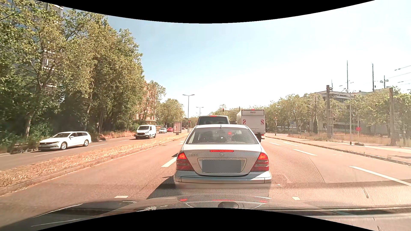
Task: Follow the waypoints while adhering to traffic rules and regulations
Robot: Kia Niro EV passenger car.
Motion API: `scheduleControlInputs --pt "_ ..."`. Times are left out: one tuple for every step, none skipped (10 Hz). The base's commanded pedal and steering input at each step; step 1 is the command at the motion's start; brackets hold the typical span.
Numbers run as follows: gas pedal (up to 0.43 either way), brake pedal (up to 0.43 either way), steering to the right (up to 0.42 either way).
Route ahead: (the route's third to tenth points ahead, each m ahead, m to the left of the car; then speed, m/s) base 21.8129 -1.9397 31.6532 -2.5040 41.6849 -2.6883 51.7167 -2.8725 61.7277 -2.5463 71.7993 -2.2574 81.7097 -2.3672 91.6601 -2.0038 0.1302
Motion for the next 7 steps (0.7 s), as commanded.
scheduleControlInputs --pt "0.000 0.165 0.096" --pt "0.000 0.171 0.096" --pt "0.000 0.177 0.095" --pt "0.000 0.183 0.095" --pt "0.000 0.195 0.095" --pt "0.000 0.201 0.095" --pt "0.000 0.201 0.094"
